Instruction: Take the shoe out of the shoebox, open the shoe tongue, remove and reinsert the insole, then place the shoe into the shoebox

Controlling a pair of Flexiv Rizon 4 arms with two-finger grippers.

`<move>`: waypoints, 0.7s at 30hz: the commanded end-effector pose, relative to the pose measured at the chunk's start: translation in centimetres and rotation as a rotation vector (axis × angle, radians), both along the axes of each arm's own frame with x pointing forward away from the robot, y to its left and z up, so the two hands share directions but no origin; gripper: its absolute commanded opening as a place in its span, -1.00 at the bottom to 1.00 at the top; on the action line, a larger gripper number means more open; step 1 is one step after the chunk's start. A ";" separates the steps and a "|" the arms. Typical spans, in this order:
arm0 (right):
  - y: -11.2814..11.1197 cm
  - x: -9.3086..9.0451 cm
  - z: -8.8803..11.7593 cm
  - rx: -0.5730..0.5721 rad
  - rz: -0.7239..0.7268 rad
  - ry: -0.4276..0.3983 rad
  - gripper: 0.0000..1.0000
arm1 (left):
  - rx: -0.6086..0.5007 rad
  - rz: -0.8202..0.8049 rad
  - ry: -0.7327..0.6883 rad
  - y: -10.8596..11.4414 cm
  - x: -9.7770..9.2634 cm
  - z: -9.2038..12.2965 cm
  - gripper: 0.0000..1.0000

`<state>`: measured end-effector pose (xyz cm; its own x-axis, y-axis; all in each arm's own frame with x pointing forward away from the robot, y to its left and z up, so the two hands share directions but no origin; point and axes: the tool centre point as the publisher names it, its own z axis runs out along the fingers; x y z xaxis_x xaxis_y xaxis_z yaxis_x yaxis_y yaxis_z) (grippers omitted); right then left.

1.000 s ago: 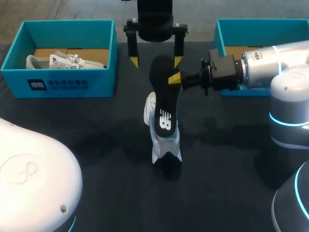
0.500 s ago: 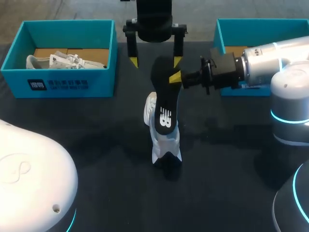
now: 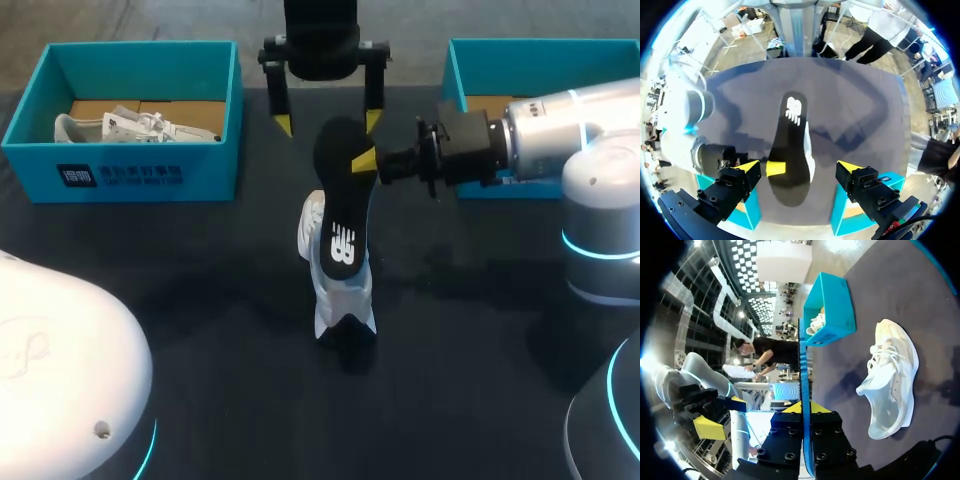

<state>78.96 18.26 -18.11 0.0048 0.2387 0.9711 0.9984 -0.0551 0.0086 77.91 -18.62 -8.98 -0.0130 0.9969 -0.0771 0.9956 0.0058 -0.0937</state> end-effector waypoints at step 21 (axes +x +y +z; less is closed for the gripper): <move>-0.8 0.9 1.0 -0.013 -0.009 0.010 -1.00 | -0.894 -0.015 0.041 5.9 0.0 -2.3 1.00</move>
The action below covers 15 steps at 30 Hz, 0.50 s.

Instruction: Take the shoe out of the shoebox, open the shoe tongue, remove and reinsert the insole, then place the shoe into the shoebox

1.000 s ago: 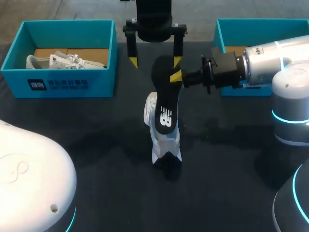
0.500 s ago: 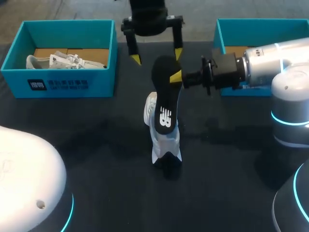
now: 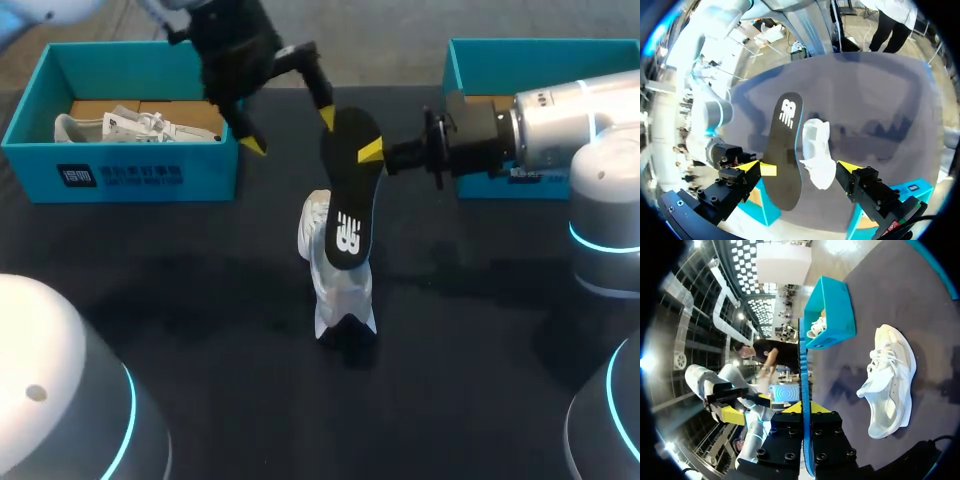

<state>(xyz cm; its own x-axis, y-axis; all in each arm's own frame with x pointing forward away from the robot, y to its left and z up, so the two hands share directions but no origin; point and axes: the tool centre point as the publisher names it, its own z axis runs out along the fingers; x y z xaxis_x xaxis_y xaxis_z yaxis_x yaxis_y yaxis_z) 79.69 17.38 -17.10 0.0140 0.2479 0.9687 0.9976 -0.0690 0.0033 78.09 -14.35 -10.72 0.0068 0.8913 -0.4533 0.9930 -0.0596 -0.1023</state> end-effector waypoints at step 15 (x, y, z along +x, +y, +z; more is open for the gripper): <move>0.4 0.4 0.3 -0.014 0.010 0.001 -1.00 | -0.686 -0.044 0.103 2.9 -0.6 -0.6 1.00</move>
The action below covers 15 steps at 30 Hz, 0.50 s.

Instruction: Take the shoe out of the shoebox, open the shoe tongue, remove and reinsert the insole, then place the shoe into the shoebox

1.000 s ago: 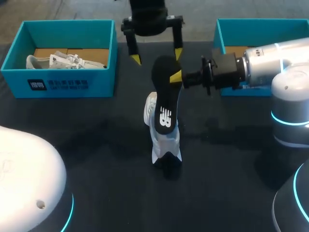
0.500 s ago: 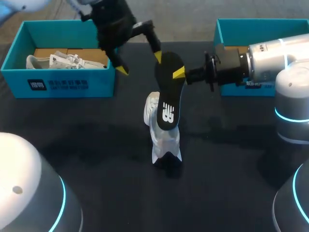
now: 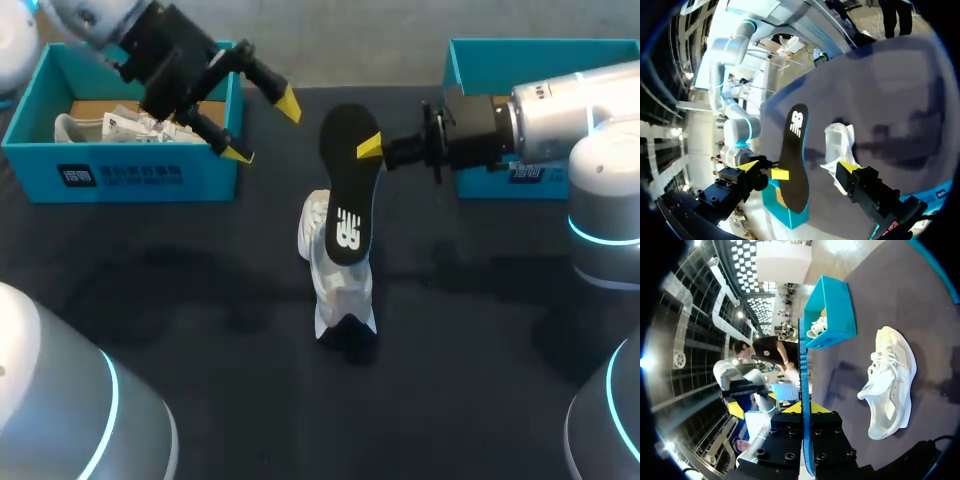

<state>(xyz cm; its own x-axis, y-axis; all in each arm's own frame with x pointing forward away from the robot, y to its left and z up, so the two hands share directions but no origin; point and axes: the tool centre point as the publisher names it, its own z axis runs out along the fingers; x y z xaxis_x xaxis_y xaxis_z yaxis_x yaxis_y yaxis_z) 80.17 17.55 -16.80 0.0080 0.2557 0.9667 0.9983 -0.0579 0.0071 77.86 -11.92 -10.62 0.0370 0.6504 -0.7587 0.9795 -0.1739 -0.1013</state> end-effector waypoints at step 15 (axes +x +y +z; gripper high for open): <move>0.5 -0.4 0.3 0.025 -0.011 0.042 -1.00 | -0.304 0.025 0.066 0.4 -0.2 -1.0 1.00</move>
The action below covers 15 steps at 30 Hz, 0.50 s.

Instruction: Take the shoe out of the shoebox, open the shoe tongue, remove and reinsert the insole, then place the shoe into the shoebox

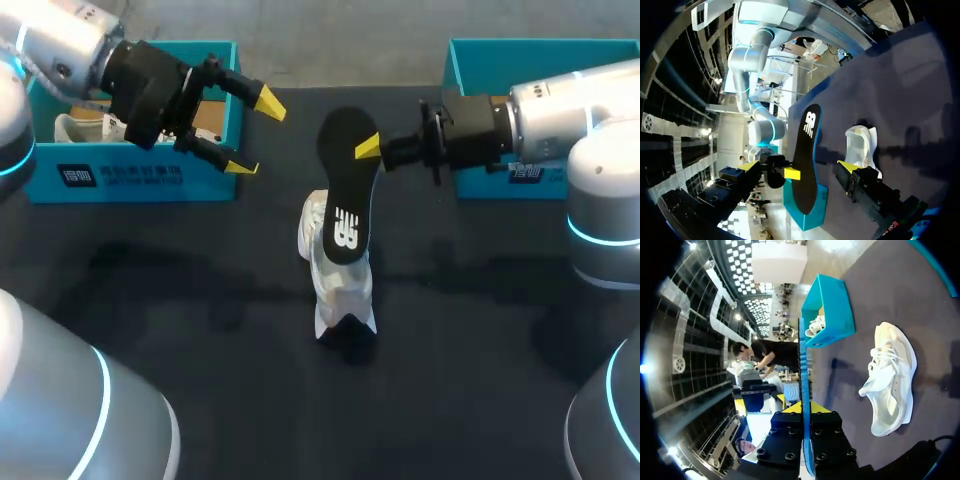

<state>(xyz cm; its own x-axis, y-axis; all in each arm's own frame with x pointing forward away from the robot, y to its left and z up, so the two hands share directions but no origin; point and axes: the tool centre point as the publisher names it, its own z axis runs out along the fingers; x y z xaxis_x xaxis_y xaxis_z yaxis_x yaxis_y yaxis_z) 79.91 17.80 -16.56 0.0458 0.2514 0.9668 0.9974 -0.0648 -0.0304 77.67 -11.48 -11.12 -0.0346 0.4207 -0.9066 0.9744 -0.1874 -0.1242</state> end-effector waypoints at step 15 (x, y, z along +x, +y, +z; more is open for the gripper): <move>2.1 1.1 1.0 0.113 -0.007 -0.002 -1.00 | -0.205 0.069 -0.035 -0.8 1.6 -3.7 1.00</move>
<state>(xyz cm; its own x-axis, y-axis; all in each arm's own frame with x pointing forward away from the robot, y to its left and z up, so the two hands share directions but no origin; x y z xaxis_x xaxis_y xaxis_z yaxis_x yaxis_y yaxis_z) 80.79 19.25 -15.33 0.0473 0.1513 0.9874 0.9972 -0.0639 -0.0380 79.47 -11.79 -14.29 -0.0238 0.2653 -0.9639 0.9871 -0.1467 -0.0647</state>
